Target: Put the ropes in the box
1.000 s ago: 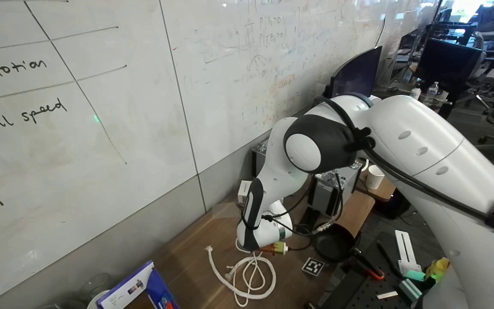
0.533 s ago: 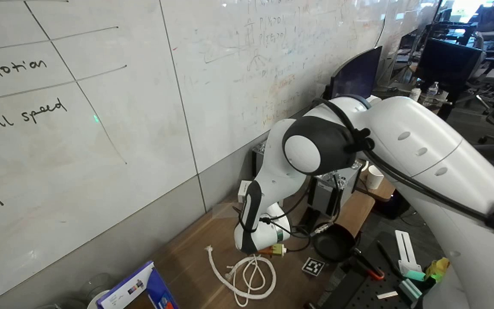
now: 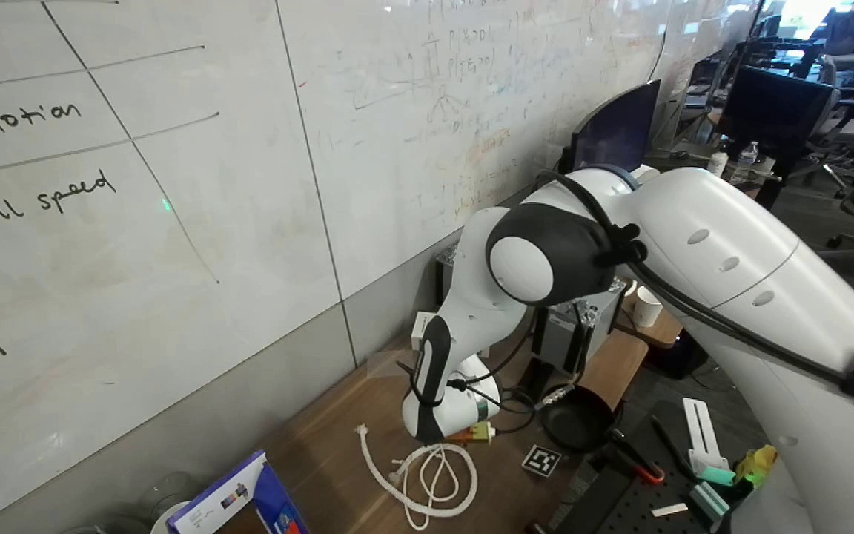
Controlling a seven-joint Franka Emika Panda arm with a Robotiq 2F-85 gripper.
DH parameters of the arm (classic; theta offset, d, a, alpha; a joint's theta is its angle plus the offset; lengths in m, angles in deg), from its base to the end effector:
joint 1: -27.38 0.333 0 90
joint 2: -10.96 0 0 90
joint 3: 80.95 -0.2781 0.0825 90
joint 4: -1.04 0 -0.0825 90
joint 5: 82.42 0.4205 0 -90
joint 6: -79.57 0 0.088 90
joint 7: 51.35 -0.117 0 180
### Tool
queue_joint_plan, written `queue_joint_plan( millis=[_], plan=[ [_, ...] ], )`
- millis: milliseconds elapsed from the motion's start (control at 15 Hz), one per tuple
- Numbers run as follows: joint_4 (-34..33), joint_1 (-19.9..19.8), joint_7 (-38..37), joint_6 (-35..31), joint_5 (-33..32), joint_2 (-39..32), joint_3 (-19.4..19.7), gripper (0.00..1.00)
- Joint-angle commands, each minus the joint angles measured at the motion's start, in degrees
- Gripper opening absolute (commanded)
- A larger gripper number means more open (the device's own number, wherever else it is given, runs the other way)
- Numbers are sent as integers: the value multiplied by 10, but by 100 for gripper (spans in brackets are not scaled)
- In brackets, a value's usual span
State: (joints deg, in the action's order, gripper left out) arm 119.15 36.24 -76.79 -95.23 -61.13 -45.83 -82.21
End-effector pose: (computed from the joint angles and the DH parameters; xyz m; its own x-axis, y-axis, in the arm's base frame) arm 0.4767 0.0602 -0.1132 0.7975 -0.6023 -0.0342 -0.6033 -0.7966 -0.0385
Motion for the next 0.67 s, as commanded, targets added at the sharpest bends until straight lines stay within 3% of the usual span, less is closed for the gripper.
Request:
queue_joint_plan(
  millis=[0, 600],
  plan=[
    [-2, 3, 9, -2, -6, 3, 6, 100],
    [-1, 5, 3, -5, -2, 3, 20, 100]
  ],
)
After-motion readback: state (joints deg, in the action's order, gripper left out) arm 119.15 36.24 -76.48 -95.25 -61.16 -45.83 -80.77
